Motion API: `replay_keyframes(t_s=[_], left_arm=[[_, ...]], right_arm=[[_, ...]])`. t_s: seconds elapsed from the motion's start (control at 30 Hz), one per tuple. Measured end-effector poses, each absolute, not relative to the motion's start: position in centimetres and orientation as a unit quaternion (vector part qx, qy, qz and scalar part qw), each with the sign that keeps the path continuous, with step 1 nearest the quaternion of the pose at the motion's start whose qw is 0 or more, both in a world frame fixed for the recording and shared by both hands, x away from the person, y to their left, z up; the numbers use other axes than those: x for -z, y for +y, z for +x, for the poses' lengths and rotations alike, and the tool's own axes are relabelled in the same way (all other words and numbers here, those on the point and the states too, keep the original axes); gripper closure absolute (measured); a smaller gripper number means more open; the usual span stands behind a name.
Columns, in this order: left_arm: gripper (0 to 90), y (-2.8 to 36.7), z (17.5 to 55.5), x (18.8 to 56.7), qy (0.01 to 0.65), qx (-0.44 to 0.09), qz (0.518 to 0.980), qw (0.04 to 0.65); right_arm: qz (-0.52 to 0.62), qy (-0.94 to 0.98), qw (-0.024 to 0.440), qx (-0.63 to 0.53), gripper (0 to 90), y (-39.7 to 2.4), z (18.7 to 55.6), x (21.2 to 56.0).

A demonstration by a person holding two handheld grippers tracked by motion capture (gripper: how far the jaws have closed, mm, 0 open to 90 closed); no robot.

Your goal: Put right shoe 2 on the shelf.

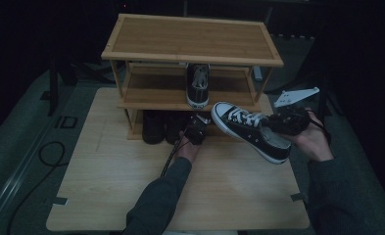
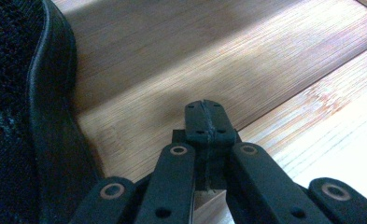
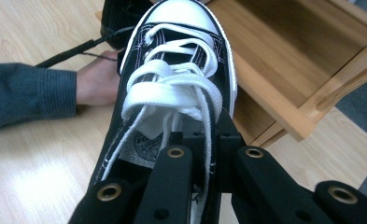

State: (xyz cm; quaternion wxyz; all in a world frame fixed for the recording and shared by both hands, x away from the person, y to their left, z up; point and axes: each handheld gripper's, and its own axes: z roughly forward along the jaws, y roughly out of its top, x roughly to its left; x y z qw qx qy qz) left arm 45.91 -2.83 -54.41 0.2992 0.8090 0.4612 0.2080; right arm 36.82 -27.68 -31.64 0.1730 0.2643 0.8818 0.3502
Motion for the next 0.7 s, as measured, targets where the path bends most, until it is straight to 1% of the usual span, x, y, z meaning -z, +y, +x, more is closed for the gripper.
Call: replay_keyframes(t_s=[0.3,0.53,0.57,0.7], left_arm=[[90.0,-2.9,45.9,54.5,0.461,-0.21,0.808,0.3],[90.0,-3.0,45.9,54.6,0.465,-0.203,0.802,0.314],[90.0,-3.0,45.9,54.6,0.465,-0.204,0.802,0.315],[90.0,-3.0,45.9,54.6,0.465,-0.204,0.802,0.314]], right_arm=[[0.274,0.877,0.182,-0.351,87.7,-27.2,38.2,31.1],[0.292,0.871,0.189,-0.346,87.6,-26.4,40.3,31.0],[0.299,0.867,0.198,-0.345,87.6,-26.2,40.8,30.9],[0.313,0.86,0.208,-0.344,87.6,-25.9,42.0,30.8]])
